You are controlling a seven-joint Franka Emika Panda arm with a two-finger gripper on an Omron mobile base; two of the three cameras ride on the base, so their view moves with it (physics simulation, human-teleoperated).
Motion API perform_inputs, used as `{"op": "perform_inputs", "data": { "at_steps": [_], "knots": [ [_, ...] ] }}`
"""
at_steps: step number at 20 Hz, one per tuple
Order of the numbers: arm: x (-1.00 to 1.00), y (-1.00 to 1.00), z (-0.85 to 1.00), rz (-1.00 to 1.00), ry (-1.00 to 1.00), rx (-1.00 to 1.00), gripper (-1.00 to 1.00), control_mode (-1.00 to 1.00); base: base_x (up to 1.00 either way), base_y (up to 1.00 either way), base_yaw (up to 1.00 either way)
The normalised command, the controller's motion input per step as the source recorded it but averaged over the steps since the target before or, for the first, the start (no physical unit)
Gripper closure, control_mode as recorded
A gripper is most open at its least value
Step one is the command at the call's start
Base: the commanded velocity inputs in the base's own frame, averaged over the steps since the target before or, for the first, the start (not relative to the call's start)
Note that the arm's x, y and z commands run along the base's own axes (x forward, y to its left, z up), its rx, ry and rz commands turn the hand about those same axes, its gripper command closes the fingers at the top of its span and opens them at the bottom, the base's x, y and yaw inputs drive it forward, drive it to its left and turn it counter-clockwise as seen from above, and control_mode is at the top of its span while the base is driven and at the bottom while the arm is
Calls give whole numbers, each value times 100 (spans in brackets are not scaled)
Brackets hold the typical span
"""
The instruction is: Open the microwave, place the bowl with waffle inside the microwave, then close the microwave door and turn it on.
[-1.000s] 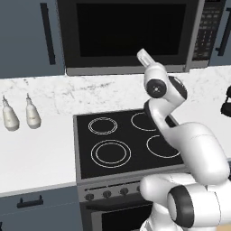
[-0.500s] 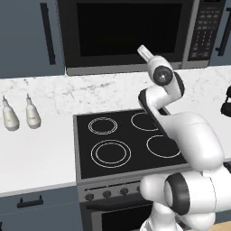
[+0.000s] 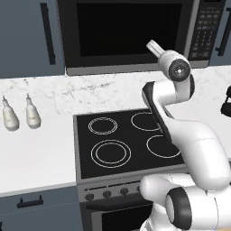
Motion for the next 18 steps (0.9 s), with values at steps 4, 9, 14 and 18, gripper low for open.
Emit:
{"op": "perform_inputs", "data": {
  "at_steps": [4,9,14,18],
  "knots": [
    [-74,-53,22,9,0,-4,-100,-100,0,0,0],
    [-50,-81,8,10,0,0,-100,-100,0,0,0],
    [-45,-79,0,14,0,-6,-100,-100,0,0,0],
    [-32,-52,0,14,5,-17,-100,-100,0,0,0]
  ]
}}
